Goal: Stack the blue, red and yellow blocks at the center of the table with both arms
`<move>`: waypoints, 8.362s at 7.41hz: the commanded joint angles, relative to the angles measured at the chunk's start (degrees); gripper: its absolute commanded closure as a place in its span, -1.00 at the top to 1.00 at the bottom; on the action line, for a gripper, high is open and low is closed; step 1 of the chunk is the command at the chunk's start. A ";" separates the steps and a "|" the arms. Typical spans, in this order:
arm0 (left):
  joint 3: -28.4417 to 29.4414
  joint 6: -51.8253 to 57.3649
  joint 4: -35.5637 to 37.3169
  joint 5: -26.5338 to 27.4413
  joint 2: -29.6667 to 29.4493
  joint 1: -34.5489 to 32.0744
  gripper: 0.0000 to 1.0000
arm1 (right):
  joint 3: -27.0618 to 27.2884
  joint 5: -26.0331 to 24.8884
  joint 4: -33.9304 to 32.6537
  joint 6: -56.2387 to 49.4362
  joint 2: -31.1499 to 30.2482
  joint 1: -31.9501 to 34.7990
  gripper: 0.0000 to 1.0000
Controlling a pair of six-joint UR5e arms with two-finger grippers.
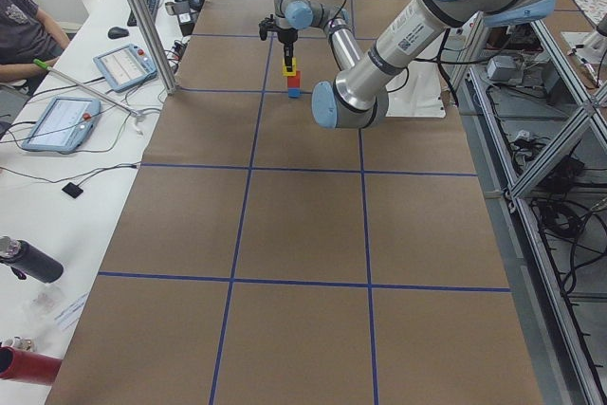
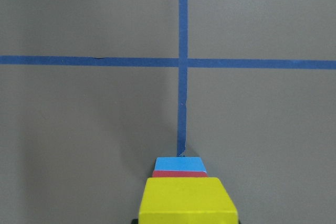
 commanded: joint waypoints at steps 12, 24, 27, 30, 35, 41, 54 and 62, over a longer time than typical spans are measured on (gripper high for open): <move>-0.43 -1.12 0.08 -0.09 0.50 0.78 -1.00 | -0.29 0.00 0.00 0.00 0.00 -0.09 1.00; -1.13 -0.86 -0.01 -0.09 0.94 0.87 0.99 | -0.64 -0.09 0.00 0.00 0.09 -0.09 1.00; -2.79 -0.95 0.34 -0.09 1.02 0.87 0.99 | -0.47 0.00 0.09 0.09 0.09 -0.09 1.00; -17.85 0.45 5.16 -0.26 9.31 -2.18 0.99 | 0.14 0.26 0.00 -0.09 -0.17 0.69 1.00; -33.05 39.33 -3.65 -8.39 48.23 -24.55 0.99 | 0.15 6.74 -0.61 -0.97 -2.02 12.36 1.00; -14.15 68.28 -7.57 -21.36 52.43 -50.08 0.99 | 0.41 9.23 -0.18 -2.64 -3.96 15.73 1.00; -13.79 67.61 -4.49 -21.88 53.49 -51.60 0.99 | -1.70 3.96 -11.51 -34.98 -4.22 18.54 1.00; -13.70 67.87 -4.67 -21.88 53.58 -51.69 0.99 | -1.52 3.96 -10.99 -34.98 -5.54 18.54 1.00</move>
